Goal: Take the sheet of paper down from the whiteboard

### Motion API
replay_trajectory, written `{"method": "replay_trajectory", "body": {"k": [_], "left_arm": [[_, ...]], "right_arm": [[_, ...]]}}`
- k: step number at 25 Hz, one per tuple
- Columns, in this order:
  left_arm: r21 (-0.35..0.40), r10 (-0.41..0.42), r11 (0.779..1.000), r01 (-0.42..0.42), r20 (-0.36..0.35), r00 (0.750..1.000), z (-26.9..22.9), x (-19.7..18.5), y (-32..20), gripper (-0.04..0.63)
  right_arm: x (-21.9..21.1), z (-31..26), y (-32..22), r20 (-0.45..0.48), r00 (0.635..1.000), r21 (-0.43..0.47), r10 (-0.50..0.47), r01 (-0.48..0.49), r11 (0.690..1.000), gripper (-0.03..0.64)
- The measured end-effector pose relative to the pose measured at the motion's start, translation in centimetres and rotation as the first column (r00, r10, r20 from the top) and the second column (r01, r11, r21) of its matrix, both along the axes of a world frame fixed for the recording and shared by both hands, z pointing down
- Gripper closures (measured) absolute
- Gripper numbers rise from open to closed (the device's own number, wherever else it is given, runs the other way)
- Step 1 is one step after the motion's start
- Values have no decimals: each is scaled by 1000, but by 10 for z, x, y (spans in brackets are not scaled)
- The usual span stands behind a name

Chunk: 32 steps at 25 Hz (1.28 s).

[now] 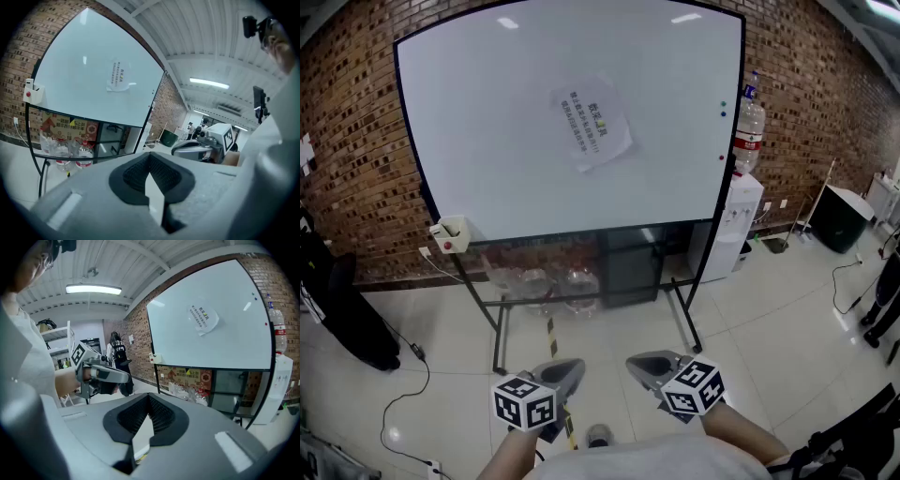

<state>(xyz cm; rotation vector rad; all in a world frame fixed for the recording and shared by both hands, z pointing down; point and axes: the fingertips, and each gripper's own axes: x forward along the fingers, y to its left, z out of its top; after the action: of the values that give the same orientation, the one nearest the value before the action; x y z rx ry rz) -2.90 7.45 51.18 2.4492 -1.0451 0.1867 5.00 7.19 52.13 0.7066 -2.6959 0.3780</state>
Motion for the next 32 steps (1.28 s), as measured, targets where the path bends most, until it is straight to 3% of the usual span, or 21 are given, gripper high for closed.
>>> {"method": "replay_trajectory", "body": {"k": [5,8,12,17,21,26,32], "left_arm": [[66,-1,998,1,0,1000,-39,-59,-100,594],[122,17,992,-16,-10,1000,-65,-72,-140,594],[148,59,987,-57,-11,998,-81,-75,-177,594],[128,94,988,-91,-21,995,-71,-65,-214,594],[122,106,987,-104,-7,994,-64,-57,-266,595],[167,68,983,-71,22,997,-86,-62,-357,594],[256,18,966,-29,46,999,-128,-58,-447,594]], "right_arm": [[-55,-35,-85,-26,999,99,-25,27,995,617],[-67,-53,-119,-27,999,151,-28,32,988,617],[-70,-66,-157,-26,1000,183,-2,7,983,617],[-65,-74,-202,-97,995,255,2,23,967,617],[-55,-72,-260,-53,998,254,32,-17,967,617],[-51,-88,-359,4,999,289,34,-34,957,617],[-47,-124,-449,-6,1000,353,0,2,936,617]]}}
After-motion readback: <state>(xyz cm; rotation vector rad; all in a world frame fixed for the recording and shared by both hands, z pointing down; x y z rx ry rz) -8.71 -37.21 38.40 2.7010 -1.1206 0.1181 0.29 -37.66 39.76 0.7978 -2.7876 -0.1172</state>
